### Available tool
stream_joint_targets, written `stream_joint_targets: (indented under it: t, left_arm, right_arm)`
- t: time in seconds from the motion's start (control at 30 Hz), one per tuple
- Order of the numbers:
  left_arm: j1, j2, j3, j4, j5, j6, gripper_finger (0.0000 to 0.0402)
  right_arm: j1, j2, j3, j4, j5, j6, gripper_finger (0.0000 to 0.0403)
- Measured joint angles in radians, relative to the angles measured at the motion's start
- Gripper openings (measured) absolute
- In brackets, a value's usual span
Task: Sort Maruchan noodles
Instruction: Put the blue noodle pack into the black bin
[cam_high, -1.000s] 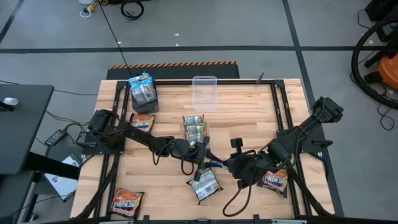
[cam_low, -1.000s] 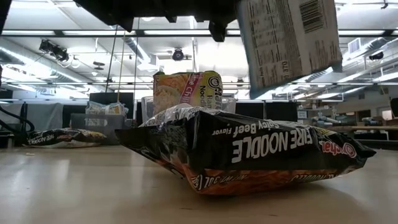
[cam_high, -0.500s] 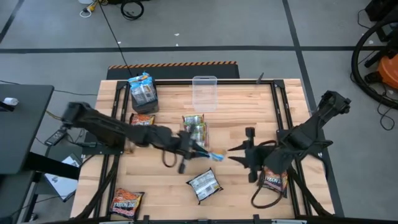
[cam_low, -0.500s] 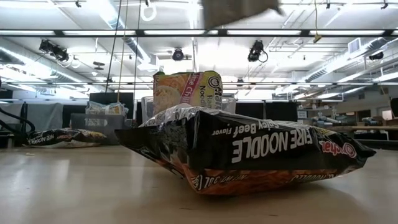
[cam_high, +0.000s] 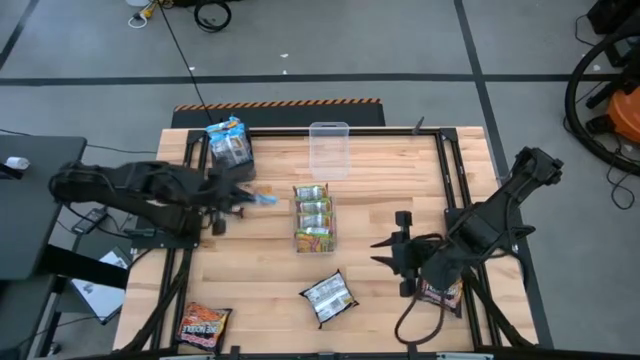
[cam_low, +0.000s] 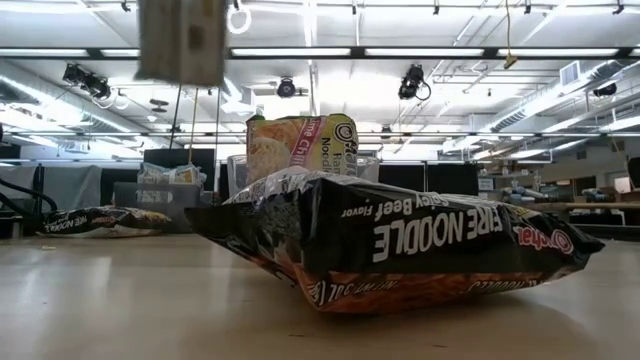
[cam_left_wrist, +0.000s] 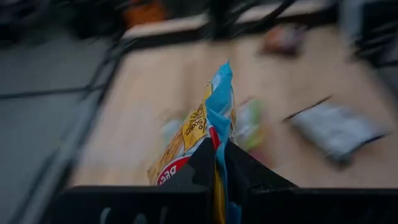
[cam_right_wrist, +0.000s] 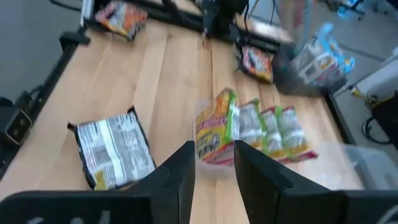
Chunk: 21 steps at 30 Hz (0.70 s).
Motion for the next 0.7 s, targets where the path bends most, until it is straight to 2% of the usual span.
stream_joint_targets:
  t: [0.07,0.2,0.33,0.43,0.53,0.7]
  left_arm:
    - [0.013,-0.066,-0.031,-0.058,-0.051,0.003,0.0017]
    - [0.072,-0.217,-0.130,-0.063,-0.054,0.005,0.0017]
    - [0.163,-0.371,-0.243,-0.063,-0.067,0.010,0.0017]
    - [0.251,-0.438,-0.298,-0.049,-0.067,0.007,0.0016]
    - [0.348,-0.451,-0.326,-0.046,-0.011,0.008,0.0016]
    - [0.524,-0.402,-0.379,0.050,0.201,0.058,0.0016]
  right_arm:
    - [0.000,0.008,-0.023,0.003,0.000,0.032,0.0117]
    - [0.000,0.005,-0.082,0.064,0.009,0.077,0.0117]
    - [-0.006,0.006,-0.129,0.139,0.013,0.078,0.0117]
    - [-0.017,0.007,-0.164,0.191,0.014,0.053,0.0117]
    - [-0.037,0.006,-0.186,0.242,0.016,0.032,0.0117]
    - [-0.071,0.006,-0.228,0.342,0.008,-0.027,0.0117]
